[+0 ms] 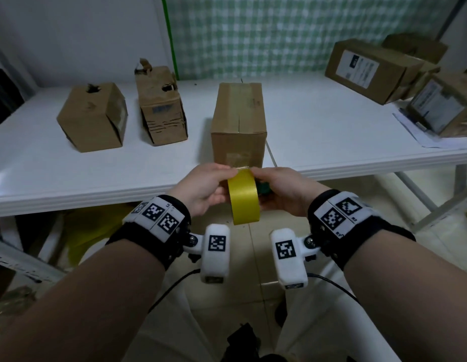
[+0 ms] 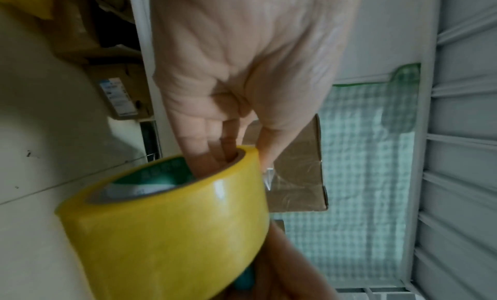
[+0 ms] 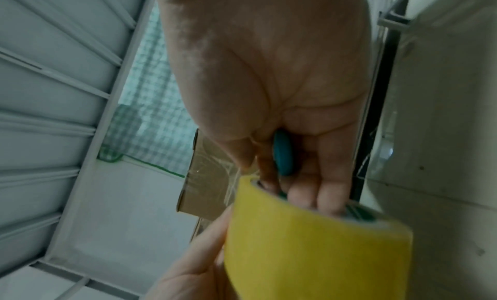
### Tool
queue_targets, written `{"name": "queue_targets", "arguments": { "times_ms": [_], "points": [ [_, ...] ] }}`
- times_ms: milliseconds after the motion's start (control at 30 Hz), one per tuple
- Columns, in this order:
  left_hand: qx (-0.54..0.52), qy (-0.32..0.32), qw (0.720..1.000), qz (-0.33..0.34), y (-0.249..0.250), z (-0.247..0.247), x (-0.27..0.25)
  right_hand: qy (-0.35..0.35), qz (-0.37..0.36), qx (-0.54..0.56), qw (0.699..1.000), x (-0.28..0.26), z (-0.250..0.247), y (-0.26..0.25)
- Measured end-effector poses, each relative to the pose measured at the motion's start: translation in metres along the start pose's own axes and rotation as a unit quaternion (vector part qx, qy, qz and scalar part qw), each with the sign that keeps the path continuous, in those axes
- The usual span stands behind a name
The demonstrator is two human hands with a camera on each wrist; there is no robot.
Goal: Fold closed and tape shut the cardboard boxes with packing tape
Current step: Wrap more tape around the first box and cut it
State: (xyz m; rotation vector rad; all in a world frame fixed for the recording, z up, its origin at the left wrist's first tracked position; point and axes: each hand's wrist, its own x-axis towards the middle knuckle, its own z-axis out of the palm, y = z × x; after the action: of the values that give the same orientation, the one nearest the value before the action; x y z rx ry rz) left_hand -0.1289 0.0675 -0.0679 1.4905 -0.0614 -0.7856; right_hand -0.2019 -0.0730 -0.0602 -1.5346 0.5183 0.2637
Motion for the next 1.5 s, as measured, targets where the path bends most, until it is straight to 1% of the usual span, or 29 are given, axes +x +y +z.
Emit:
{"name": "queue_targets", "arguments": {
  "times_ms": [100, 200, 300, 367, 433, 467, 533, 600, 633, 700, 1200, 1300, 1367, 1433, 1500],
  "points": [
    [-0.018, 0.015, 1.0, 0.004, 0.0, 0.002, 0.002, 0.03, -0.03, -0.022, 0.999, -0.008, -0.015, -0.007],
    [-0.016, 0.033, 0.999, 0.01, 0.003, 0.005, 0.002, 0.012, -0.076, -0.076, 0.994, -0.015, -0.025, -0.014],
    [-0.023, 0.036, 0.999, 0.01, 0.003, 0.006, 0.001, -0.013, -0.112, -0.145, 0.983, -0.022, -0.022, -0.022],
    [-0.031, 0.036, 0.999, 0.013, 0.003, 0.008, 0.0, 0.0, -0.137, -0.212, 0.968, -0.023, -0.015, -0.026],
    [-0.033, 0.044, 0.998, 0.012, 0.003, 0.01, -0.001, 0.047, -0.162, -0.3, 0.939, -0.019, -0.008, -0.029],
    [-0.03, 0.048, 0.998, 0.013, 0.004, 0.01, -0.002, 0.075, -0.174, -0.346, 0.919, -0.016, -0.006, -0.031],
    [-0.027, 0.055, 0.998, 0.015, 0.004, 0.01, -0.002, 0.114, -0.198, -0.443, 0.867, -0.009, -0.001, -0.034],
    [-0.024, 0.057, 0.998, 0.016, 0.004, 0.009, -0.002, 0.128, -0.215, -0.517, 0.819, -0.005, 0.002, -0.036],
    [-0.023, 0.058, 0.998, 0.018, 0.005, 0.009, -0.002, 0.131, -0.223, -0.538, 0.802, -0.004, 0.004, -0.037],
    [-0.026, 0.056, 0.998, 0.021, 0.005, 0.009, -0.003, 0.136, -0.236, -0.559, 0.783, -0.002, 0.006, -0.039],
    [-0.025, 0.05, 0.998, 0.025, 0.009, 0.006, -0.004, 0.138, -0.266, -0.709, 0.638, 0.009, 0.018, -0.045],
    [-0.018, 0.049, 0.998, 0.02, 0.01, 0.006, -0.003, 0.138, -0.263, -0.722, 0.625, 0.006, 0.012, -0.046],
    [-0.012, 0.051, 0.999, 0.013, 0.011, 0.005, -0.002, 0.137, -0.249, -0.727, 0.625, 0.003, 0.006, -0.046],
    [-0.011, 0.057, 0.998, 0.008, 0.012, 0.004, -0.002, 0.131, -0.22, -0.738, 0.625, 0.002, -0.001, -0.046],
    [-0.005, 0.061, 0.998, 0.003, 0.013, 0.002, -0.002, 0.121, -0.173, -0.758, 0.617, 0.003, -0.01, -0.043]
  ]
}}
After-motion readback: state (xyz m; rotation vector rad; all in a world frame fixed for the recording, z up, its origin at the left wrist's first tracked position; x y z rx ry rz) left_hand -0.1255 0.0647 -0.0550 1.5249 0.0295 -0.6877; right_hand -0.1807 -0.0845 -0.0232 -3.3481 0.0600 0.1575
